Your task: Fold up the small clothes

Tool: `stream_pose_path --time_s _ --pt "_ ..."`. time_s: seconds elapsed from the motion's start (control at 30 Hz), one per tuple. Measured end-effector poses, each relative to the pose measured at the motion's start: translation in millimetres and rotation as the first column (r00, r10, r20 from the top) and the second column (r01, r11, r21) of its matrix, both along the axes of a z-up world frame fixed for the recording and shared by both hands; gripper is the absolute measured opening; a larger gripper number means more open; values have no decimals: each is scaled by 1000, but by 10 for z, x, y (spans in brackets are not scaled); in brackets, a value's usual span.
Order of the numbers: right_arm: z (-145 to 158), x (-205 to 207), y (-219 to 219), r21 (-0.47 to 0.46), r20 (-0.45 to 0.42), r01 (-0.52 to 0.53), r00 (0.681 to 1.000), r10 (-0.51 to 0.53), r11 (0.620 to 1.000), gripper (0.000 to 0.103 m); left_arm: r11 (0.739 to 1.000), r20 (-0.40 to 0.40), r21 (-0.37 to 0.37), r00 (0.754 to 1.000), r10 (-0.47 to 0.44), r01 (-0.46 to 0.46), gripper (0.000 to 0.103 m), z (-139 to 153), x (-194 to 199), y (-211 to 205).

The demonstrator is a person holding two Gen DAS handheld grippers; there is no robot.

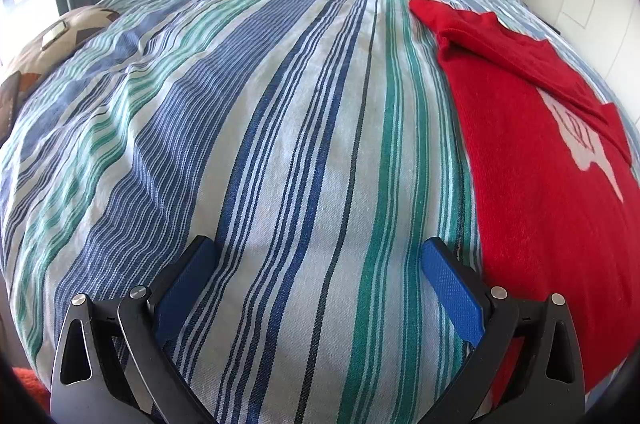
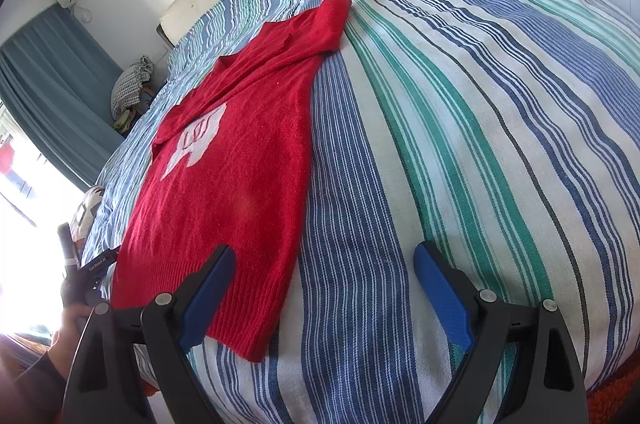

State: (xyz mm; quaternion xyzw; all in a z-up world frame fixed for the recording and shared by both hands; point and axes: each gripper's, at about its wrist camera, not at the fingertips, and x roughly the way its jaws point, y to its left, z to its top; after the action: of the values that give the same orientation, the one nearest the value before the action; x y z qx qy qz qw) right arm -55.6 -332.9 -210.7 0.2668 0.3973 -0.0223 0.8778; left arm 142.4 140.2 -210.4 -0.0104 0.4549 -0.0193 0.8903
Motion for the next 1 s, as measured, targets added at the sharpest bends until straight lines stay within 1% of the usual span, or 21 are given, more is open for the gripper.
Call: stream_pose_path --time_s 0.5,0.73,0.8,0.93,1.0 --pt "0 0 3 -2 0 0 1000 0 1000 91 1000 -1 5 1000 0 0 103 -1 1 -16" --pt "18 12 30 -23 -7 -9 1000 9 1000 92 1000 -1 -3 1000 -1 1 103 -5 3 -7" --pt "20 6 14 -14 -4 -7 1000 7 1000 92 1000 1 -6 1000 -3 3 103 -8 0 1" --pt "21 -8 -59 34 6 4 1000 -4 999 92 1000 0 -17 1000 -8 8 102 39 -8 24" --pt "50 -18 -122 77 8 13 1000 -13 997 92 998 -9 -57 1000 10 -11 101 165 -30 80"
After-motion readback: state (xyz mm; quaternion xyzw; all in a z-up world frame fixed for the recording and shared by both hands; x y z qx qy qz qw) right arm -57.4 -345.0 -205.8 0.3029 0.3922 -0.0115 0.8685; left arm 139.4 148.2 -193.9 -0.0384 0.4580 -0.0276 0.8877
